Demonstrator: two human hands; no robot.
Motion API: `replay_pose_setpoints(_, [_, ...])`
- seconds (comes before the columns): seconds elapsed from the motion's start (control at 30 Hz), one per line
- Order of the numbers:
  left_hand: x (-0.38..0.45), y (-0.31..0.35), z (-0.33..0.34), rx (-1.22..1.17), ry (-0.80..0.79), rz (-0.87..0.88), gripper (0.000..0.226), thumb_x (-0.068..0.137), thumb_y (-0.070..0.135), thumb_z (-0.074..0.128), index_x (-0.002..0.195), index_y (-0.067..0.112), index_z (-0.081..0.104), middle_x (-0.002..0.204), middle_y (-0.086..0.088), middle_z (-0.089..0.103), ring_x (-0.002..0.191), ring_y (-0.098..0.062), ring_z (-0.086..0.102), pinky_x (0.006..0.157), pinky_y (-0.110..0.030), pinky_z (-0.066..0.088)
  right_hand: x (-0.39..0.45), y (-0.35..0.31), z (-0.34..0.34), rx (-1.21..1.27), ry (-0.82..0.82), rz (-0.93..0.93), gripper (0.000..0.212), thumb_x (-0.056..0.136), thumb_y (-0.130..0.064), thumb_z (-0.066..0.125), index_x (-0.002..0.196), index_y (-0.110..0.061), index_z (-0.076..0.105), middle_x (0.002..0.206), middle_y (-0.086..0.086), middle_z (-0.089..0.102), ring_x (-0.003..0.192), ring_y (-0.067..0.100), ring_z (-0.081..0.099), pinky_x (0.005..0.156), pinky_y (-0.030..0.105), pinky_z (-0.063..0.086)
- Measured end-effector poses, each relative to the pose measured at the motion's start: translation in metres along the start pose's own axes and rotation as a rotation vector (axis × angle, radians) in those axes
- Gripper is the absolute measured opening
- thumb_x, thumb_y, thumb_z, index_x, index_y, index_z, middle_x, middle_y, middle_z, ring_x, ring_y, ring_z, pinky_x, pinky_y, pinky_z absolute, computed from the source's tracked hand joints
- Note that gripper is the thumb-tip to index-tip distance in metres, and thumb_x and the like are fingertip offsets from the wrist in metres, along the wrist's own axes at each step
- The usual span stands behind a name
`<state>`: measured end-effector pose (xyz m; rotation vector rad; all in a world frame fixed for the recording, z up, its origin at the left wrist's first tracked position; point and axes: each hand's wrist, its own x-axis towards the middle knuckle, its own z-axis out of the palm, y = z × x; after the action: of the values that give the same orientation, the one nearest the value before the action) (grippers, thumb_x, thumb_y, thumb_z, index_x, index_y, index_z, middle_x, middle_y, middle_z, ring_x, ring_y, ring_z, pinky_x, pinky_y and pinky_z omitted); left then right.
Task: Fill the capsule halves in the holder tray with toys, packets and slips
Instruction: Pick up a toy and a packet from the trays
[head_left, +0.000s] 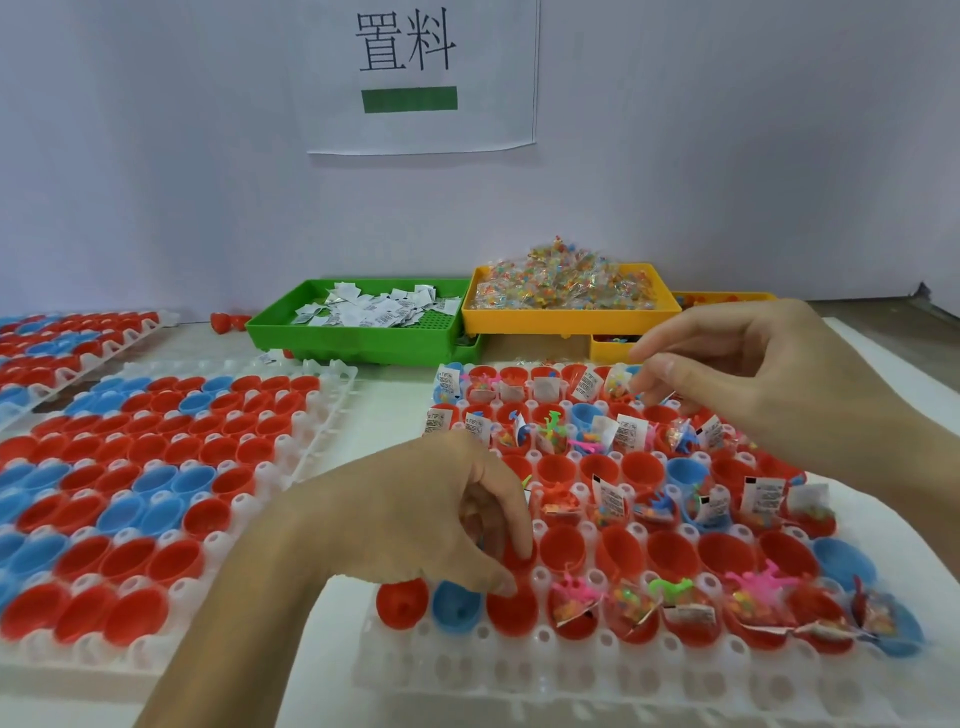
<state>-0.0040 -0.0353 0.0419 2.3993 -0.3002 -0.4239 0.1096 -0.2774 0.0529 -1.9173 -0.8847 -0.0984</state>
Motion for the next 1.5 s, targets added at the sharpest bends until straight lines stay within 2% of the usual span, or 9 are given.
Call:
replay_pose_setpoints(0.3, [0.001, -0.002, -0.004, -0.108, 0.132, 0.109, 0.024, 0.067, 0.035, 0.087, 0.085, 0.024, 0.075, 0.069, 0.011, 0.067, 0.062, -0.003, 0.058, 0.060, -0.022, 0.048, 0.036, 0.006, -0.017, -0.193, 0.025, 0.120, 0.013, 0.094, -0.020, 0.065, 0.094, -0.030, 0.074, 0.075, -0.015, 0.074, 0.071, 0.000, 0.070, 0.064, 0.015, 0.051])
replay_pose_setpoints(0.47, [0.003, -0.005, -0.007, -0.172, 0.608, 0.209, 0.029, 0.074, 0.052, 0.067, 0.082, 0.024, 0.074, 0.075, -0.002, 0.069, 0.072, -0.026, 0.063, 0.068, -0.044, 0.054, 0.113, 0.037, -0.016, -0.494, 0.020, 0.176, 0.022, 0.099, -0.019, 0.059, 0.117, -0.016, 0.071, 0.116, 0.003, 0.070, 0.097, 0.014, 0.061, 0.087, 0.028, 0.043])
replay_pose_setpoints(0.57, [0.008, -0.013, -0.007, -0.215, 0.858, 0.162, 0.012, 0.086, 0.036, 0.067, 0.083, 0.025, 0.073, 0.073, 0.004, 0.067, 0.069, -0.016, 0.059, 0.063, -0.033, 0.051, 0.148, 0.065, -0.005, -0.588, 0.031, 0.284, 0.030, 0.100, -0.012, 0.056, 0.128, -0.005, 0.064, 0.132, 0.013, 0.064, 0.119, 0.028, 0.059, 0.100, 0.035, 0.044])
replay_pose_setpoints(0.67, [0.011, -0.022, -0.008, -0.217, 0.965, 0.112, 0.009, 0.091, 0.022, 0.066, 0.086, 0.024, 0.073, 0.075, 0.007, 0.068, 0.072, -0.013, 0.060, 0.063, -0.024, 0.050, 0.167, 0.090, 0.003, -0.718, -0.020, 0.411, 0.033, 0.099, -0.018, 0.060, 0.123, 0.004, 0.064, 0.128, 0.020, 0.064, 0.117, 0.035, 0.059, 0.101, 0.041, 0.049])
replay_pose_setpoints(0.87, [0.012, -0.029, -0.009, -0.207, 0.987, 0.088, 0.012, 0.091, 0.020, 0.065, 0.085, 0.028, 0.072, 0.076, 0.014, 0.068, 0.072, -0.006, 0.058, 0.063, -0.012, 0.048, 0.186, 0.110, 0.009, -0.746, -0.076, 0.427, 0.023, 0.092, -0.009, 0.069, 0.111, 0.003, 0.073, 0.123, 0.018, 0.068, 0.115, 0.033, 0.063, 0.095, 0.039, 0.054])
replay_pose_setpoints(0.97, [0.013, -0.030, -0.008, -0.210, 0.992, 0.095, 0.012, 0.091, 0.020, 0.065, 0.085, 0.027, 0.071, 0.078, 0.014, 0.067, 0.074, -0.005, 0.058, 0.062, -0.009, 0.046, 0.186, 0.112, 0.006, -0.666, 0.046, 0.384, 0.015, 0.091, -0.005, 0.068, 0.103, 0.000, 0.076, 0.113, 0.015, 0.072, 0.104, 0.029, 0.065, 0.081, 0.034, 0.052])
replay_pose_setpoints(1.17, [0.014, -0.027, -0.007, -0.218, 1.000, 0.104, 0.012, 0.091, 0.020, 0.064, 0.086, 0.028, 0.071, 0.079, 0.014, 0.068, 0.077, -0.006, 0.060, 0.067, -0.011, 0.048, 0.169, 0.092, 0.001, -0.362, 0.332, 0.279, 0.011, 0.094, -0.011, 0.065, 0.099, -0.009, 0.074, 0.101, 0.011, 0.074, 0.086, 0.018, 0.065, 0.080, 0.030, 0.051])
replay_pose_setpoints(1.37, [0.018, -0.018, -0.002, -0.276, 0.953, 0.138, 0.011, 0.092, 0.018, 0.064, 0.088, 0.023, 0.073, 0.075, 0.003, 0.070, 0.071, -0.017, 0.065, 0.069, -0.040, 0.056, 0.104, 0.026, 0.010, -0.009, 0.104, 0.102, 0.012, 0.095, -0.011, 0.065, 0.104, -0.013, 0.072, 0.085, 0.005, 0.077, 0.082, 0.019, 0.074, 0.074, 0.024, 0.058])
replay_pose_setpoints(1.5, [0.019, -0.009, 0.003, -0.389, 0.838, 0.217, 0.010, 0.090, 0.025, 0.067, 0.099, 0.021, 0.072, 0.082, 0.000, 0.075, 0.073, -0.019, 0.070, 0.064, -0.032, 0.057, 0.045, -0.014, 0.014, 0.083, -0.088, 0.003, 0.015, 0.092, -0.007, 0.068, 0.099, -0.018, 0.075, 0.080, 0.002, 0.077, 0.075, 0.015, 0.074, 0.069, 0.016, 0.055])
